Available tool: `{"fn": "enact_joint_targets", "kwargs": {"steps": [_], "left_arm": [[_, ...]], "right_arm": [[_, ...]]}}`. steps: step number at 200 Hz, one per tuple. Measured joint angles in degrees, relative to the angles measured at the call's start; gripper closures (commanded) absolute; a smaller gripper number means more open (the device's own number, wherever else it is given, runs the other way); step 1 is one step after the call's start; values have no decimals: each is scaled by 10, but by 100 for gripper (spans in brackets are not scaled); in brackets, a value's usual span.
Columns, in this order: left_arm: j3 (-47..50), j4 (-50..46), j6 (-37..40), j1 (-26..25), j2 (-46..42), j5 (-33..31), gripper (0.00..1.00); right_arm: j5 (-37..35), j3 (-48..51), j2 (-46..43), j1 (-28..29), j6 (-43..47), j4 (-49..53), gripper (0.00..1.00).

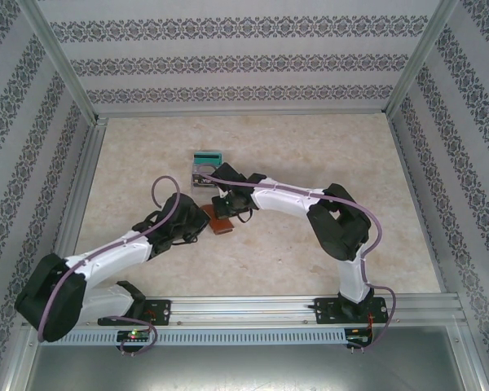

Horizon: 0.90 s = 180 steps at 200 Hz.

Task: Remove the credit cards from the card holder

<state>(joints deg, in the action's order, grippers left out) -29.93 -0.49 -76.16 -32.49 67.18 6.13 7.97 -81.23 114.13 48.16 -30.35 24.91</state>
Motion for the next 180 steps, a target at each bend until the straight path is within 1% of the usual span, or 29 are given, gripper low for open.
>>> {"fn": "enact_joint_targets", "kwargs": {"steps": [18, 34, 81, 103, 138, 155, 180], "left_arm": [[-1, -2, 0, 1, -26, -9, 100], [-4, -1, 0, 1, -24, -10, 100], [-5, 19, 0, 4, 52, 4, 100], [-5, 28, 0, 4, 75, 8, 100], [-5, 14, 0, 4, 93, 0, 100], [-5, 0, -5, 4, 103, -6, 100], [-5, -17, -7, 4, 122, -12, 100]], "right_arm": [[3, 0, 4, 4, 0, -3, 100], [5, 0, 8, 8, 0, -5, 100], [7, 0, 9, 8, -9, -8, 100], [16, 3, 9, 8, -15, -16, 100], [58, 42, 5, -1, -44, -71, 100], [88, 72, -9, -16, -65, -107, 100], [117, 104, -27, -40, -88, -134, 100]]}}
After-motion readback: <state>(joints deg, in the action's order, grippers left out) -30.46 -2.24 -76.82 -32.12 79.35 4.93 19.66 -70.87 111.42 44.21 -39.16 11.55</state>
